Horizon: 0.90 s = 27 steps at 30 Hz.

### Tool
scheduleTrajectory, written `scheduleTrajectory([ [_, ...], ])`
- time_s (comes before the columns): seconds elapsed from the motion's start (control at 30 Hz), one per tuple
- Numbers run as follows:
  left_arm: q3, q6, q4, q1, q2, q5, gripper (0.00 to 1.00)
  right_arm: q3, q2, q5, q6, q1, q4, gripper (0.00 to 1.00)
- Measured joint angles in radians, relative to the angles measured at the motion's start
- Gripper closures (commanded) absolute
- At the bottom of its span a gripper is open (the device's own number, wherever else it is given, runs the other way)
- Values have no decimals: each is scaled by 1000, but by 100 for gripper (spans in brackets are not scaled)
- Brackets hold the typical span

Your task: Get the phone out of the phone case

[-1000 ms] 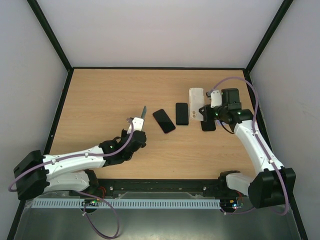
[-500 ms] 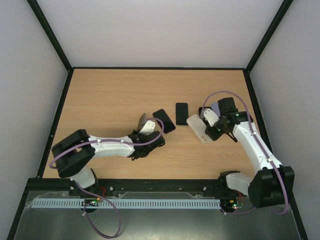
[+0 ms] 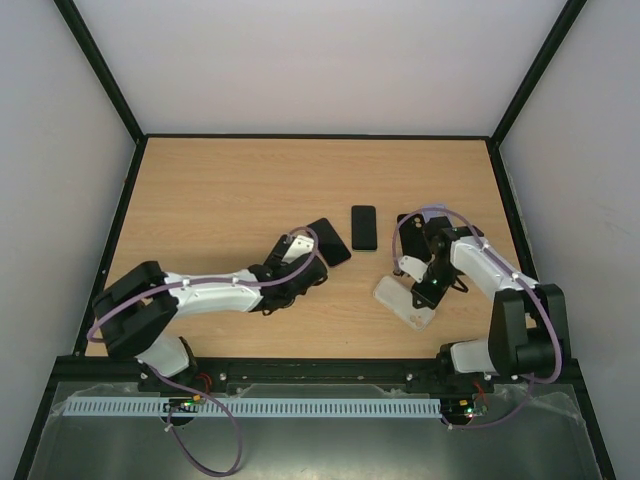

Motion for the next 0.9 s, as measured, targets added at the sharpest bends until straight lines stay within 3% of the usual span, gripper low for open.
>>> scheduleTrajectory([
  [0.1,-19,-2,29,13,-56,40,32,-12,29,7,-7,-1,12,89],
  [0.2,-51,-4,54,31,-125,89,28,-24,30,19,3,-4,38,67],
  [0.3,-81,-4,67,59,-204,142,26,-46,35,53,24,-5,75,53],
  [0.4,-96,-2,69,93,-279,186,22,-51,27,88,49,-5,102,47],
  [0.53,-90,9,40,142,-372,236,16,-51,-25,116,79,-5,152,46],
  [0.6,-66,23,-3,168,-409,254,12,-50,-72,126,108,-6,181,44],
  [0.7,2,50,-79,213,-459,274,4,-42,-156,127,179,-6,229,31],
  [0.8,90,88,-146,270,-501,283,0,-26,-256,129,280,-6,304,2],
  [0.9,182,130,-194,338,-531,277,0,-21,-383,151,397,-6,418,2],
])
